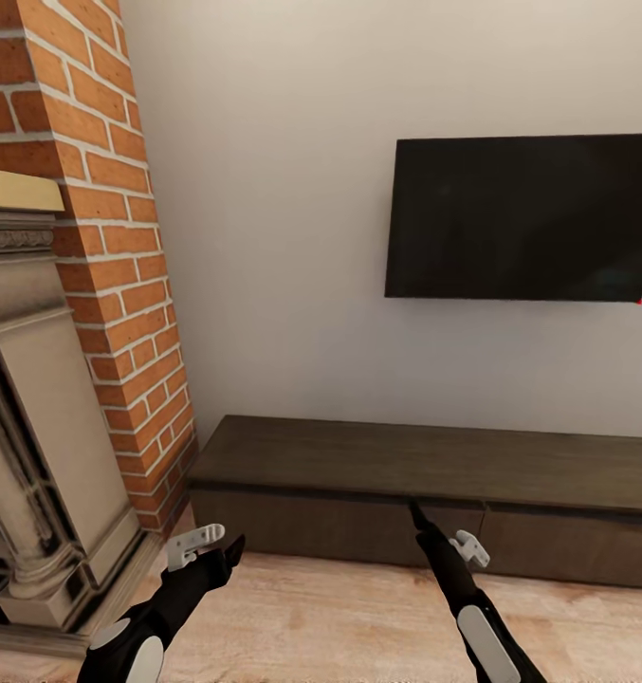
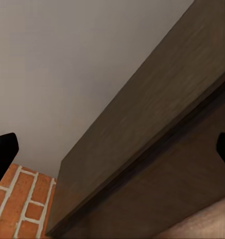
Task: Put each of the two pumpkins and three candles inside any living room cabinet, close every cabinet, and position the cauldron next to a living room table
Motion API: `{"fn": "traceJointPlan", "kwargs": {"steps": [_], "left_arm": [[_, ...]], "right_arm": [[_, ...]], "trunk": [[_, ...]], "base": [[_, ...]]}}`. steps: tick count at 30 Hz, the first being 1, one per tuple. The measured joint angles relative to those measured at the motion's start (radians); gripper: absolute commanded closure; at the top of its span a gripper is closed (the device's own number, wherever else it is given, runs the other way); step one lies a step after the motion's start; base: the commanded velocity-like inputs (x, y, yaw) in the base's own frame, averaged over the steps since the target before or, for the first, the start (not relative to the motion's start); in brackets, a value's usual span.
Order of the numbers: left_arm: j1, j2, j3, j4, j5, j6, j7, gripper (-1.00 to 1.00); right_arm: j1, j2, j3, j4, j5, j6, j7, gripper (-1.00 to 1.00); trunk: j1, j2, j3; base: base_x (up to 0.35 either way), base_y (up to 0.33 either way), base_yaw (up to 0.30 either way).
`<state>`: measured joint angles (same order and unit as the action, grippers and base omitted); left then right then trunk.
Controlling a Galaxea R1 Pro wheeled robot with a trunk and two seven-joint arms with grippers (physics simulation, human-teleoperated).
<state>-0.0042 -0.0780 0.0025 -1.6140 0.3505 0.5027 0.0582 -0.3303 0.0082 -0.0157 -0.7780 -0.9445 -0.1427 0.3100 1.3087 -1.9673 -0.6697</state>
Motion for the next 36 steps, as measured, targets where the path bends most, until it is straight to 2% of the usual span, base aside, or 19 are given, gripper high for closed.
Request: {"fn": "traceJointPlan", "kwargs": {"steps": [7, 10, 18, 20, 23, 29, 36], "left_arm": [[0.000, 0.000, -0.001, 0.000, 0.000, 0.000, -0.001, -1.00], [0.000, 0.000, -0.001, 0.000, 0.000, 0.001, -0.001, -1.00], [0.000, 0.000, -0.001, 0.000, 0.000, 0.002, -0.001, -1.00], [0.000, 0.000, -0.001, 0.000, 0.000, 0.002, -0.001, -1.00], [0.000, 0.000, -0.003, 0.000, 0.000, 0.002, -0.002, -1.00], [0.000, 0.000, -0.004, -0.001, 0.000, 0.003, -0.003, -1.00], [0.000, 0.000, -0.007, -0.001, 0.000, 0.003, -0.003, -1.00]], "right_arm": [[0.000, 0.000, -0.001, 0.007, -0.001, 0.001, -0.008, -1.00], [-0.002, 0.000, -0.006, 0.037, -0.012, 0.007, -0.036, -1.00], [-0.005, -0.016, -0.043, 0.040, -0.131, 0.014, -0.049, -1.00], [-0.005, -0.025, -0.061, 0.035, -0.189, 0.014, -0.051, -1.00], [-0.005, -0.029, -0.068, 0.035, -0.214, 0.013, -0.056, -1.00], [-0.005, -0.030, -0.064, 0.031, -0.212, 0.013, -0.055, -1.00], [-0.005, -0.030, -0.063, 0.033, -0.174, 0.013, -0.049, -1.00]], "trunk": [[0.027, -0.049, -0.022], [0.038, -0.070, -0.031], [0.069, -0.126, -0.056], [0.077, -0.140, -0.063], [0.088, -0.161, -0.072], [0.111, -0.203, -0.091], [0.138, -0.252, -0.113]], "base": [[0.000, 0.000, 0.000], [0.000, 0.000, 0.000], [0.000, 0.000, 0.000], [0.000, 0.000, 0.000], [0.000, 0.000, 0.000], [0.000, 0.000, 0.000], [0.000, 0.000, 0.000]]}}
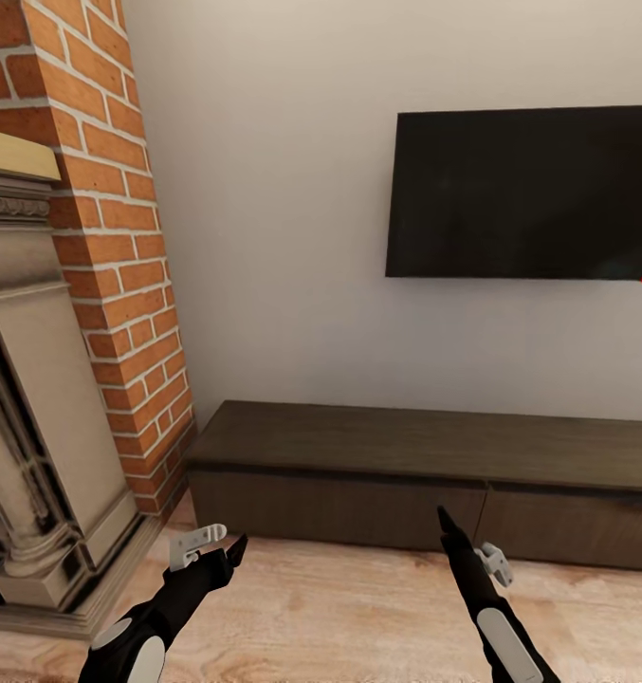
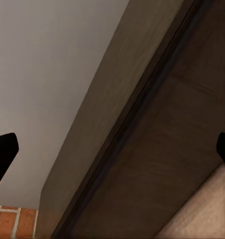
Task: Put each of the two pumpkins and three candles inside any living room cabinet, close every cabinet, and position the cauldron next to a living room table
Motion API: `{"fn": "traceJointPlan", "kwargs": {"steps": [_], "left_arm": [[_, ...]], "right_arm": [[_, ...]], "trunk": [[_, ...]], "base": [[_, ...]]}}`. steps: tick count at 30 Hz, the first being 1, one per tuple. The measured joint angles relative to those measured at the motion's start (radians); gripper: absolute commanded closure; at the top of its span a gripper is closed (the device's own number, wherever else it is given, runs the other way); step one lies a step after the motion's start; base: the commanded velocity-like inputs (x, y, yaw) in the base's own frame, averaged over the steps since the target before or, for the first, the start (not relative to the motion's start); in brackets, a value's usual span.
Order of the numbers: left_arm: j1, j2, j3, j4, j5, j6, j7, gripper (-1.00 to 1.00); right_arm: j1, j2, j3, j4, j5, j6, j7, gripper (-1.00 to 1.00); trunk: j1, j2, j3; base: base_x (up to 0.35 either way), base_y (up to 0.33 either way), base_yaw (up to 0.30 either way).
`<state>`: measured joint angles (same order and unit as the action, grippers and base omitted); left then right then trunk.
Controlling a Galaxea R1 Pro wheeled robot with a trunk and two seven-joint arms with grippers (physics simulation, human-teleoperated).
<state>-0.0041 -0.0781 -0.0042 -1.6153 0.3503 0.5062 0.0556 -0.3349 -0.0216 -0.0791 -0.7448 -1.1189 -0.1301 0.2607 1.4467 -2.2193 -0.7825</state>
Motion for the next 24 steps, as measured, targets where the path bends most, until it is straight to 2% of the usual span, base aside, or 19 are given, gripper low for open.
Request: {"fn": "traceJointPlan", "kwargs": {"steps": [8, 10, 12, 17, 24], "left_arm": [[0.000, 0.000, 0.000, 0.000, 0.000, 0.000, 0.000, -1.00], [0.000, 0.000, 0.000, 0.000, 0.000, 0.000, 0.000, -1.00], [0.000, 0.000, 0.000, 0.000, 0.000, 0.000, 0.000, -1.00], [0.000, 0.000, 0.000, 0.001, 0.000, 0.000, 0.000, -1.00], [0.000, 0.000, 0.000, 0.000, 0.000, 0.000, 0.000, -1.00]], "right_arm": [[0.001, -0.009, -0.001, 0.003, 0.007, 0.000, 0.006, -1.00], [0.001, -0.013, 0.000, 0.004, 0.007, 0.000, 0.022, -1.00], [0.001, -0.028, 0.000, 0.004, 0.004, 0.015, 0.067, -1.00], [0.001, -0.060, -0.005, 0.004, 0.004, 0.118, 0.159, -1.00], [0.001, -0.068, -0.005, 0.002, 0.007, 0.133, 0.181, -1.00]], "trunk": [[0.031, -0.056, -0.025], [0.038, -0.070, -0.031], [0.046, -0.084, -0.038], [0.065, -0.119, -0.053], [0.092, -0.168, -0.075]], "base": [[0.000, 0.000, 0.000], [0.000, 0.000, 0.000], [0.000, 0.000, 0.000], [0.000, 0.000, 0.000], [0.000, 0.000, 0.000]]}}
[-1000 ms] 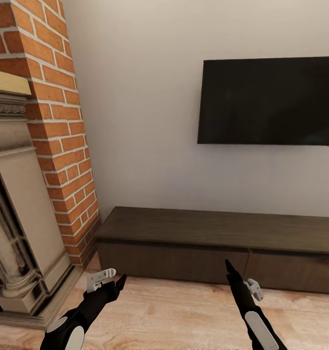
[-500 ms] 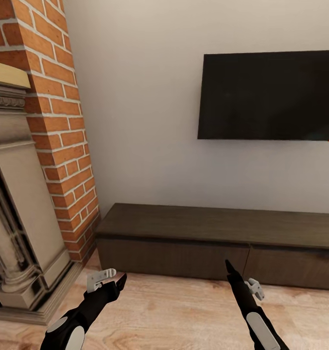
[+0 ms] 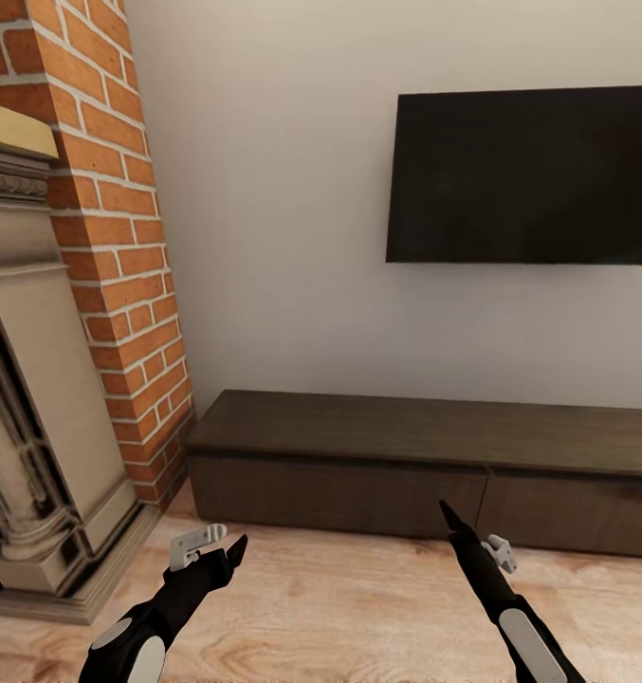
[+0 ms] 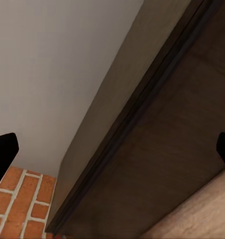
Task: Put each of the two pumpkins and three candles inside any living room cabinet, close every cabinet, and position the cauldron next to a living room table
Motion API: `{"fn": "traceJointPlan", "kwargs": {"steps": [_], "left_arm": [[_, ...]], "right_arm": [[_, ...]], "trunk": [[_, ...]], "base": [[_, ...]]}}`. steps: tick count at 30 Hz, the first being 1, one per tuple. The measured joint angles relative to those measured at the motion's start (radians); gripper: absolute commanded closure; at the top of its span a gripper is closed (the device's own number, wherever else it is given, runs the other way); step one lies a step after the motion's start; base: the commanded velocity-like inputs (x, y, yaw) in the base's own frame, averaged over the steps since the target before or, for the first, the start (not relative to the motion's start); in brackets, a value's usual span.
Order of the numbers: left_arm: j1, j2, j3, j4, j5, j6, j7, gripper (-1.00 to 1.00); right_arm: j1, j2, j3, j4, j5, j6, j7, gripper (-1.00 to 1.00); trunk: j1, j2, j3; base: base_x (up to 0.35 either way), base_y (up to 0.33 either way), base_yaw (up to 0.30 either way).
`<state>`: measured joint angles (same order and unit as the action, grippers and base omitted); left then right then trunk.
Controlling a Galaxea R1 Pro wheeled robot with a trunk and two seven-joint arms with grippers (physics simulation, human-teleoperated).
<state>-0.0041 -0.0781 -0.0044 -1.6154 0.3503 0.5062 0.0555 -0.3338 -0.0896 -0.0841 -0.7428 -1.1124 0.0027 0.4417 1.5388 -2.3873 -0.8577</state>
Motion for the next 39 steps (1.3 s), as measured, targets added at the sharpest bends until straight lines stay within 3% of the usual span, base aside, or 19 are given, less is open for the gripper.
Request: {"fn": "traceJointPlan", "kwargs": {"steps": [16, 19, 21, 23, 26, 39], "left_arm": [[0.000, 0.000, 0.000, 0.000, 0.000, 0.000, 0.000, -1.00], [0.000, 0.000, 0.000, 0.000, 0.000, 0.000, 0.000, -1.00], [0.000, 0.000, 0.000, 0.000, 0.000, 0.000, 0.000, -1.00], [0.000, 0.000, 0.000, 0.001, 0.000, 0.000, 0.000, -1.00], [0.000, 0.000, 0.000, 0.001, 0.001, 0.000, 0.000, -1.00], [0.000, 0.000, -0.001, -0.001, 0.001, 0.000, -0.002, -1.00]], "right_arm": [[0.000, 0.007, 0.001, -0.015, 0.000, -0.005, -0.001, -1.00], [0.000, 0.006, 0.005, -0.013, 0.002, -0.006, -0.005, -1.00], [0.000, 0.006, 0.018, -0.012, 0.020, -0.003, -0.007, -1.00], [0.000, 0.006, 0.040, -0.013, 0.076, -0.002, -0.013, -1.00], [0.000, 0.005, 0.046, -0.013, 0.114, -0.002, -0.021, -1.00], [0.000, -0.001, 0.008, -0.016, 0.132, -0.025, -0.031, -1.00]], "trunk": [[0.061, -0.112, -0.050], [0.063, -0.113, -0.062], [0.064, -0.113, -0.069], [0.065, -0.114, -0.077], [0.066, -0.115, -0.089], [0.072, -0.118, -0.139]], "base": [[0.000, 0.000, 0.000], [0.000, 0.000, 0.000], [0.000, 0.000, 0.000], [0.000, 0.000, 0.000], [0.000, 0.000, 0.000], [0.000, 0.000, 0.000]]}}
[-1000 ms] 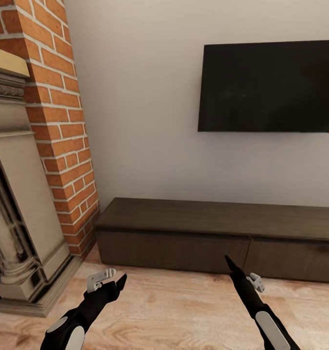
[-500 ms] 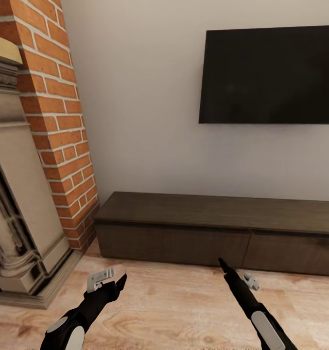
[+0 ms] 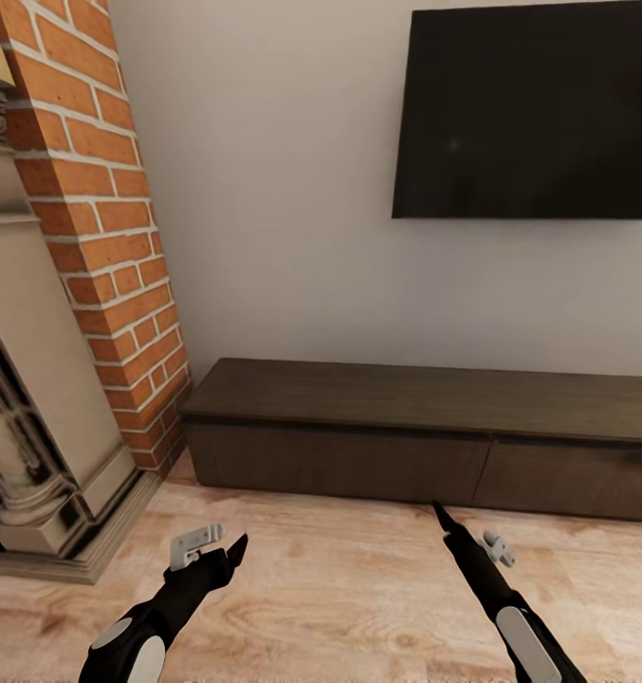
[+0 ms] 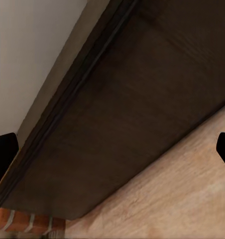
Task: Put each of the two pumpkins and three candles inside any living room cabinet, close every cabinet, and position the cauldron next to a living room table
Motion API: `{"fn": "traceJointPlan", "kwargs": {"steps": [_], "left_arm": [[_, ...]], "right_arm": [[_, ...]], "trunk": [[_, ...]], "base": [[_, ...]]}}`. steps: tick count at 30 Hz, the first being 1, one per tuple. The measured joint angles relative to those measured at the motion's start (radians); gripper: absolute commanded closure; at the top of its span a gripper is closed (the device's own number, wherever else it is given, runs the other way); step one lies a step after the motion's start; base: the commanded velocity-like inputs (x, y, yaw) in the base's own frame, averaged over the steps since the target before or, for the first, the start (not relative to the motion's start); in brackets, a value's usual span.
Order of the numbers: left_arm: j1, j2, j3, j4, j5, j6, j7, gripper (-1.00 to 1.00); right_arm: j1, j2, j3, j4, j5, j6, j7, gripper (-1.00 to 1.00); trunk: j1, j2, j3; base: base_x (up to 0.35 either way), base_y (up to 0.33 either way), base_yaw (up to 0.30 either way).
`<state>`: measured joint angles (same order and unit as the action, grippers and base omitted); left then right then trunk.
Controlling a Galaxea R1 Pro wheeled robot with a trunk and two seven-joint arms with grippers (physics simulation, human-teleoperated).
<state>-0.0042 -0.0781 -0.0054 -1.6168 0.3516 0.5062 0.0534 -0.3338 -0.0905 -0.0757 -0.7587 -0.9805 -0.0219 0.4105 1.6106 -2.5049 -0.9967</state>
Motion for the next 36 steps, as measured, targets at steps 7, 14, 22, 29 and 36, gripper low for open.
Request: {"fn": "traceJointPlan", "kwargs": {"steps": [7, 14, 22, 29, 36], "left_arm": [[0.001, 0.003, -0.006, -0.002, 0.007, -0.003, -0.123, -1.00], [0.001, 0.067, -0.005, -0.002, 0.010, -0.002, -0.270, -1.00], [0.001, 0.076, 0.007, -0.002, 0.010, 0.044, -0.390, -1.00], [0.001, 0.077, 0.024, -0.002, 0.011, 0.067, -0.397, -1.00], [0.000, 0.077, 0.026, -0.002, 0.012, 0.077, -0.398, -1.00]], "right_arm": [[0.000, -0.014, -0.003, -0.023, -0.005, 0.002, 0.174, -1.00], [0.000, -0.023, -0.005, -0.051, -0.007, 0.005, 0.224, -1.00], [0.000, -0.043, -0.077, -0.068, -0.010, 0.010, 0.224, -1.00], [0.000, -0.075, -0.124, -0.068, -0.060, 0.089, 0.220, -1.00], [0.000, -0.083, -0.148, -0.068, -0.126, 0.187, 0.220, -1.00]], "trunk": [[0.003, -0.002, -0.023], [0.003, -0.002, -0.023], [0.005, -0.003, -0.043], [0.008, -0.004, -0.070], [0.011, -0.006, -0.097]], "base": [[0.000, 0.000, 0.000], [0.000, 0.000, 0.000], [0.000, 0.000, 0.000], [0.000, 0.000, 0.000], [0.000, 0.000, 0.000]]}}
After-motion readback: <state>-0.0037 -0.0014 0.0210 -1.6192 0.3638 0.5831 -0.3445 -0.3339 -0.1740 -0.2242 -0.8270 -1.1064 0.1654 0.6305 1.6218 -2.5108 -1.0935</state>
